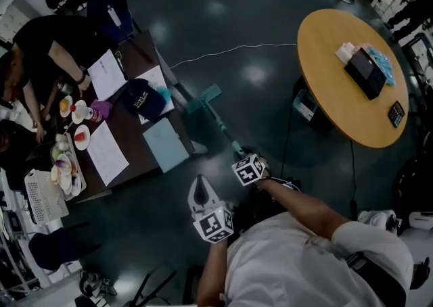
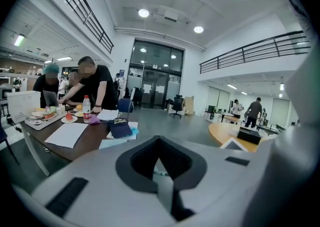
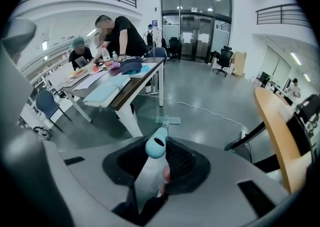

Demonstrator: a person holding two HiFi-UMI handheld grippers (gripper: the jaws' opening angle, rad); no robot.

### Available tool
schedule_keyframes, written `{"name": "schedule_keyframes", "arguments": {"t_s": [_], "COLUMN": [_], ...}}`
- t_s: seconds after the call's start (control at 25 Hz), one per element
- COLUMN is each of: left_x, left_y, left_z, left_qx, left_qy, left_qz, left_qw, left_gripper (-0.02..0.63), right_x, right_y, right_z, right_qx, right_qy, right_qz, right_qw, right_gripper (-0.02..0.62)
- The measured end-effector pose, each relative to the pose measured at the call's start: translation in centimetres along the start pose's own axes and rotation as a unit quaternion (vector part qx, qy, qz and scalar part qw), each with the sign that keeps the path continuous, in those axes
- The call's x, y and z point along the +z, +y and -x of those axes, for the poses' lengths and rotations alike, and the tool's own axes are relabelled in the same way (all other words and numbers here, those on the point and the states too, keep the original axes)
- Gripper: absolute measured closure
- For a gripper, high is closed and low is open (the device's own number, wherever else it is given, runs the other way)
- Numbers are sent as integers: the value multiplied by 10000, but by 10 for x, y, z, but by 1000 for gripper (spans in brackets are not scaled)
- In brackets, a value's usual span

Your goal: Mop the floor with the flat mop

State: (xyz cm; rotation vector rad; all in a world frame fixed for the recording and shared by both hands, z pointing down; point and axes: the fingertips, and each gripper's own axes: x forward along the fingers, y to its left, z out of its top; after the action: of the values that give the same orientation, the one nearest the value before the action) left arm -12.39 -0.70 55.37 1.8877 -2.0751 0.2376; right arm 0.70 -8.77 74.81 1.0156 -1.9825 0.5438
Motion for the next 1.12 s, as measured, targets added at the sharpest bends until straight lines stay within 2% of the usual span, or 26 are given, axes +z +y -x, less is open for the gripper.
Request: {"name": "schedule_keyframes", "arguments": {"t_s": [0.24, 0.4, 0.6, 0.92, 1.12], "left_x": [-3, -7, -11, 6, -1], "left_y": [-3, -2, 8, 16, 16], "left_z": [-3, 2, 5, 15, 22], "left_qx": [303, 295, 173, -191, -292], "left_qy": [97, 115, 102, -229, -218], "left_qz": [109, 58, 94, 177, 281], "left_qw": [9994, 9995, 9998, 9994, 9989], "left_gripper": [600, 600, 600, 600, 600], "right_x": [79, 95, 47, -29, -67], "right_y": [-31, -48, -37, 5, 26], "right_z": [-91, -90, -30, 135, 159], "right_qx": [-221, -225, -127, 108, 117], "right_qy": [-77, -44, 198, 414, 599], "right_qz": [227, 176, 154, 175, 340], "right_qw": [9995, 9996, 9996, 9989, 9976], "right_gripper": [485, 486, 486, 486, 485]}}
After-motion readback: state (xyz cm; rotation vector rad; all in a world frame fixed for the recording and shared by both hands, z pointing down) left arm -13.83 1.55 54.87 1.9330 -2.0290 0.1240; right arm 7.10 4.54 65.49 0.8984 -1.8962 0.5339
